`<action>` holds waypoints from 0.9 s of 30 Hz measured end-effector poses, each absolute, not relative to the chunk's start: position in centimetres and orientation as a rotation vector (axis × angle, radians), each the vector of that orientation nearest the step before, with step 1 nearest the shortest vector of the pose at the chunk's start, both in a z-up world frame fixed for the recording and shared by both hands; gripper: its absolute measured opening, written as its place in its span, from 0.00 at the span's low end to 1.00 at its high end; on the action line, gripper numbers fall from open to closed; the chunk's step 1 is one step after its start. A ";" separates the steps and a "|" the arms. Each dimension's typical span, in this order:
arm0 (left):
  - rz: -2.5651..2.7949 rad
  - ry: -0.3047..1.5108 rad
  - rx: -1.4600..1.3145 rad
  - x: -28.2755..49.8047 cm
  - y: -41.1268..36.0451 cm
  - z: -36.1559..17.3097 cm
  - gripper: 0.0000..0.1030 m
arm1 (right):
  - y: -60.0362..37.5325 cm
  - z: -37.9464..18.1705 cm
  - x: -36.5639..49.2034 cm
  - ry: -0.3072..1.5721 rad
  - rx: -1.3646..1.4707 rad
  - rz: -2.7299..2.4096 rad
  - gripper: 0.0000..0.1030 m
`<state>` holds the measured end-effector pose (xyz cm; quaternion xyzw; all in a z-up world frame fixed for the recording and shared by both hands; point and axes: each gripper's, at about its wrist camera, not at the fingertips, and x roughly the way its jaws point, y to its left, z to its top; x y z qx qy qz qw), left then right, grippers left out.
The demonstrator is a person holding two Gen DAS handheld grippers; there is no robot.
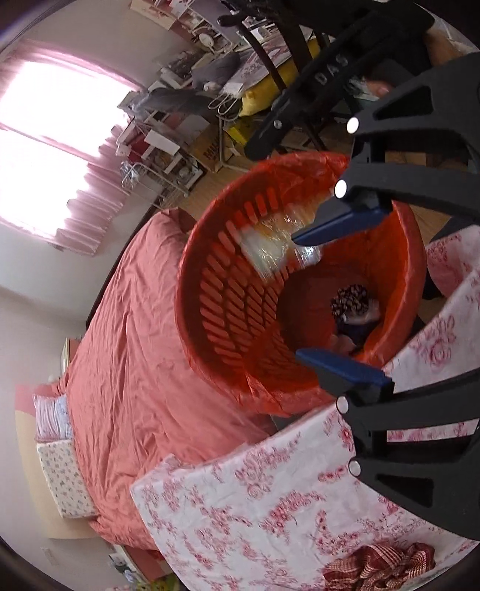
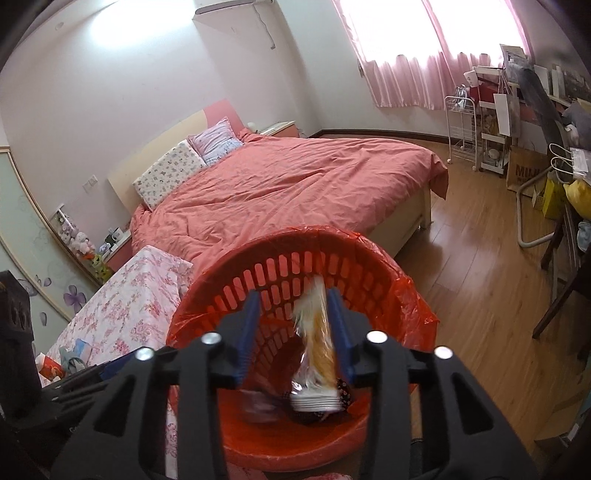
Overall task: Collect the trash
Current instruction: 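Carry the wrapper and snack bag over the basket and open both tools, then return to the table and grasp the brown plaid scrunchie with the right tool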
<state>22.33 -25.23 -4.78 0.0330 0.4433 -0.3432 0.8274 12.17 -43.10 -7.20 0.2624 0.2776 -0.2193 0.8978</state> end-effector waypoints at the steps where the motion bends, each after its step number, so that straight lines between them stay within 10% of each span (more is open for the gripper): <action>1: -0.721 0.941 0.069 22.4 -25.2 -4.7 0.58 | -43.1 -7.1 12.2 0.573 0.541 -0.457 0.44; 13: -0.515 0.803 0.158 20.9 -18.3 -2.9 0.67 | -39.1 -4.2 11.1 0.534 0.380 -0.489 0.84; 27: -0.223 0.719 0.087 19.5 -4.0 -2.1 0.70 | -27.4 -4.6 14.7 0.621 0.212 -0.313 0.90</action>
